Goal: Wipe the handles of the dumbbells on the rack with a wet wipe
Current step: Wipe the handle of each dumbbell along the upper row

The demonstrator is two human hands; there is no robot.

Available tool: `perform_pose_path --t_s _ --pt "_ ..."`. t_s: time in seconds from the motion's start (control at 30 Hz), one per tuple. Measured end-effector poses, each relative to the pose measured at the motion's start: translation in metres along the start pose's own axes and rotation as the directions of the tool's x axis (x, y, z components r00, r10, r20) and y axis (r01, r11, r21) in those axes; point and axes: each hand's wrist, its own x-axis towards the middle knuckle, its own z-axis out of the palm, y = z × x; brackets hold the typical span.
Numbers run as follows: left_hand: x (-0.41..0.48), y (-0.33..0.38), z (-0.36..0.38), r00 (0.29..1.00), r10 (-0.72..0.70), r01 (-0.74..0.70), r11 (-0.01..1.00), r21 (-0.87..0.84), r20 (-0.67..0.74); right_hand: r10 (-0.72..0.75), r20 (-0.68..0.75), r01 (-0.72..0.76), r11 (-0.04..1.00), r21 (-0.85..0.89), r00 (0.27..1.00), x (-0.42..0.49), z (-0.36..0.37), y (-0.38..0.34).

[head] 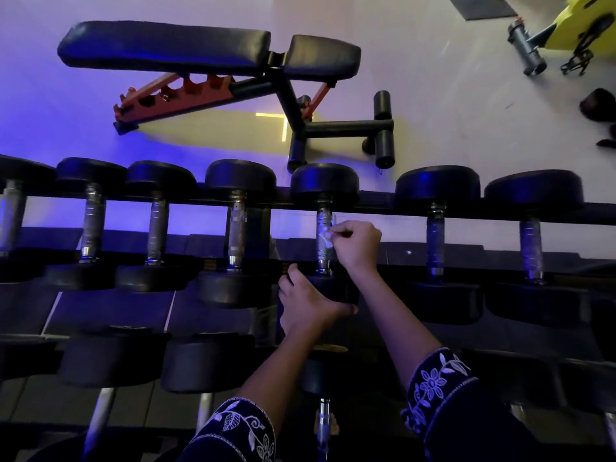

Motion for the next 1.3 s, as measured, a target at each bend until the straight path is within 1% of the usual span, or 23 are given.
perform_pose_path --t_s 0.07,0.13,0.23,0.27,0.33,0.43,0.53,0.6,0.73,0.8,0.87,1.03,1.17,1.3 --pt "0.0 0.001 -0.001 1.0 0.0 0.0 1.0 -0.001 0.003 0.007 -0.033 -0.007 1.0 0.005 0.999 0.01 0.005 -0.007" --pt "-0.001 0.002 -0.002 1.0 -0.002 0.002 1.0 -0.002 0.006 -0.028 -0.039 0.027 0.999 -0.031 0.999 0.002 0.006 -0.005" --pt "0.0 0.0 -0.001 1.0 0.014 -0.014 1.0 0.0 -0.019 -0.133 0.027 0.135 0.987 -0.09 0.991 -0.034 0.005 0.011" --pt "0.0 0.0 0.0 1.0 0.017 -0.017 1.0 -0.002 -0.021 -0.147 0.048 0.151 0.984 -0.095 0.988 -0.042 0.004 0.015" --pt "0.0 0.0 0.0 1.0 0.014 -0.014 1.0 -0.004 -0.008 -0.137 0.047 0.141 0.985 -0.101 0.99 -0.034 0.005 0.015" --pt "-0.003 0.001 -0.001 1.0 -0.002 0.002 1.0 -0.001 -0.002 -0.102 0.007 0.103 0.987 -0.122 0.995 0.002 0.01 0.0" --pt "-0.004 0.004 -0.003 1.0 0.01 -0.01 1.0 0.005 -0.011 -0.086 0.024 0.089 0.981 -0.174 0.996 0.023 0.011 -0.014" --pt "-0.004 0.005 -0.004 1.0 0.004 -0.004 1.0 0.01 0.001 -0.099 0.058 0.109 0.971 -0.212 0.993 0.018 0.01 -0.013" --pt "-0.002 0.002 -0.001 1.0 0.009 -0.009 1.0 0.002 -0.013 -0.12 0.137 0.15 0.96 -0.235 0.983 -0.025 0.006 0.009" --pt "-0.001 0.002 -0.001 1.0 0.013 -0.013 1.0 0.002 -0.011 -0.117 0.139 0.148 0.959 -0.24 0.983 -0.033 0.004 0.011" --pt "-0.002 0.003 -0.001 1.0 -0.001 0.001 1.0 0.013 -0.008 -0.129 0.129 0.159 0.953 -0.259 0.983 -0.019 0.007 0.004" --pt "-0.002 0.002 -0.001 1.0 -0.003 0.003 1.0 0.01 -0.018 -0.058 0.043 0.066 0.976 -0.208 0.997 0.02 0.015 -0.016" --pt "-0.003 0.003 -0.001 1.0 -0.004 0.004 1.0 0.01 -0.012 -0.044 0.083 0.059 0.981 -0.184 0.996 -0.007 0.011 -0.003" --pt "-0.005 0.005 -0.002 1.0 -0.006 0.007 1.0 0.013 -0.024 0.086 0.159 -0.077 0.995 -0.064 0.983 -0.03 -0.003 0.018"
